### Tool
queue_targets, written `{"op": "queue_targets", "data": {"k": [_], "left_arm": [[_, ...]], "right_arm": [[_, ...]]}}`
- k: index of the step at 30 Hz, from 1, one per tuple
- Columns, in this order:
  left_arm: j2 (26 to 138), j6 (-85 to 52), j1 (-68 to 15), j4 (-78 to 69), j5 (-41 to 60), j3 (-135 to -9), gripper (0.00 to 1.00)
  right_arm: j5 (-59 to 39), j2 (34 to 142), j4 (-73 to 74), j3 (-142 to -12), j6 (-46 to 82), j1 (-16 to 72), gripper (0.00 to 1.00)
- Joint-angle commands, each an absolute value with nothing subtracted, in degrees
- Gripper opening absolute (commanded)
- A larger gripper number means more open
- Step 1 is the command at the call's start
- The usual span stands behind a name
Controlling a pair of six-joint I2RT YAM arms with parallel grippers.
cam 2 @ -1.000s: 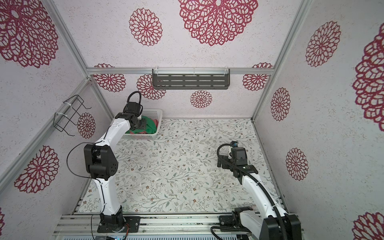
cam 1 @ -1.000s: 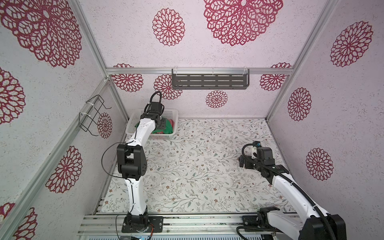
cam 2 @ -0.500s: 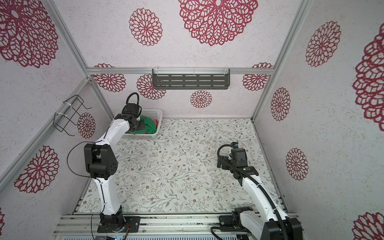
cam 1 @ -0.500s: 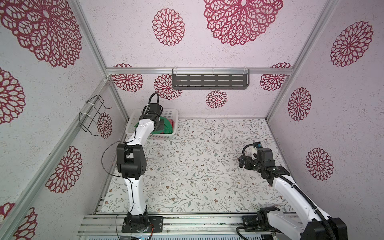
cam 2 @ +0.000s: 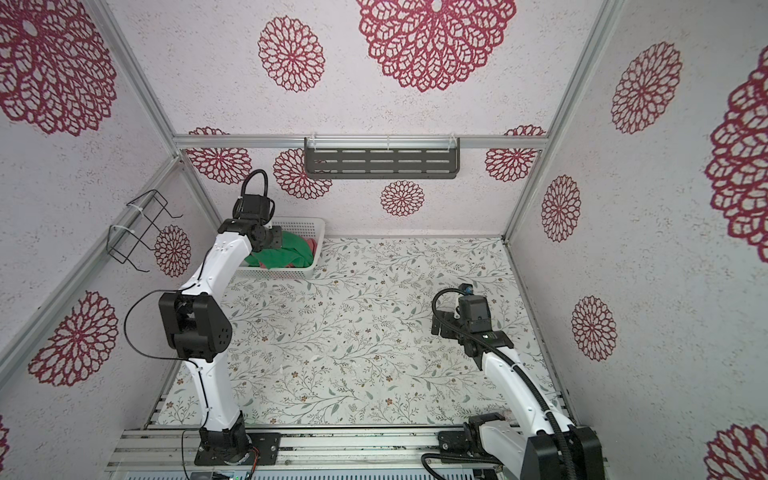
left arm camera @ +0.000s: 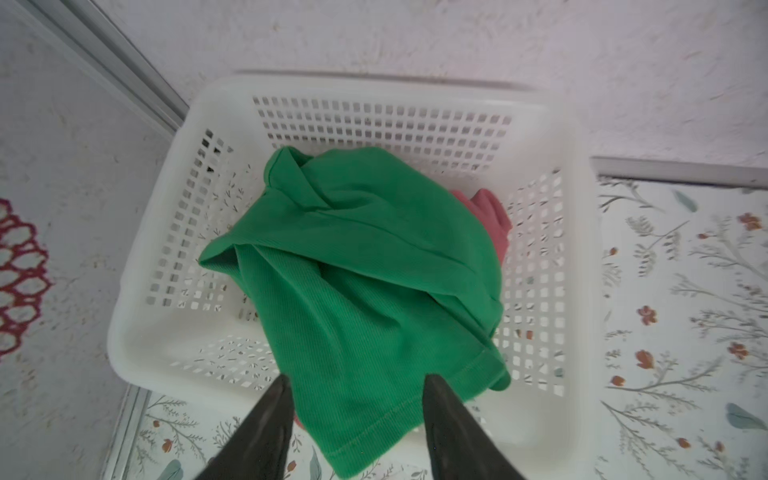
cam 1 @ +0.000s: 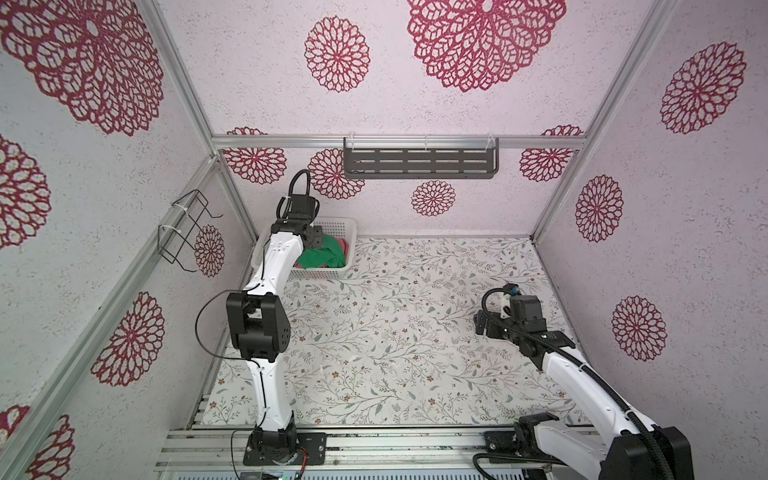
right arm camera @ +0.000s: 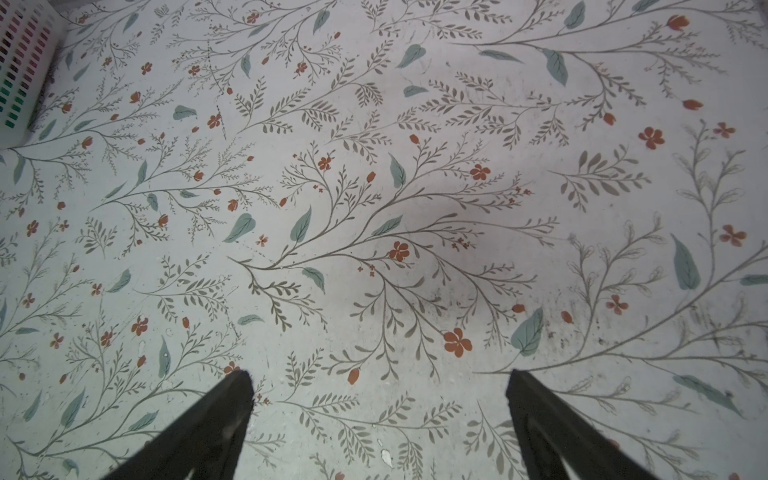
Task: Fold and stack the tank tops
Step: 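Lift the green tank top out of the basket with the left gripper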
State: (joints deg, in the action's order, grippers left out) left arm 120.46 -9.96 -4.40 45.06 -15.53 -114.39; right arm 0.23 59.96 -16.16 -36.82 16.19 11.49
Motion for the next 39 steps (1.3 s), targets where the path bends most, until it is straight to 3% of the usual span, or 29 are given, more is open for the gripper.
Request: {"op": "queue_targets", "data": {"k": [1,2,4,7,24,32,39], "left_arm": [[124.0,-10.6,-3.6,44.8,-16.2,-113.3,0.49],[124.6,-10.7,-3.5,44.4,-16.0,-113.0,0.43],[125.3,-10.6,-3.4,42.5,-15.9,-112.3,0.21],[125.1,-10.1,-3.6,41.9,-17.2,-112.6,0.0],[103.0,-8.5,-8.7,34.9,-16.9,-108.1,0.0],[91.5,-5.2,-21.2,35.2,-16.6,-111.3,0.0],[89.2,-1.3,-30.7,34.8,-18.9,-118.1,0.0]], "right_arm": [[1.4,59.3,-15.9,-37.1,16.7,11.8,0.99],[1.4,59.2,-15.9,-37.0,16.7,11.8,0.99],[1.6,59.2,-16.0,-36.8,16.7,11.8,0.99],[1.3,59.7,-16.6,-37.0,16.6,11.9,0.99],[1.4,63.8,-14.1,-38.9,17.0,12.9,0.99],[2.4,64.3,-13.1,-39.8,16.8,12.9,0.99],[-4.4,65.8,-10.2,-41.1,17.4,12.8,0.99]]}}
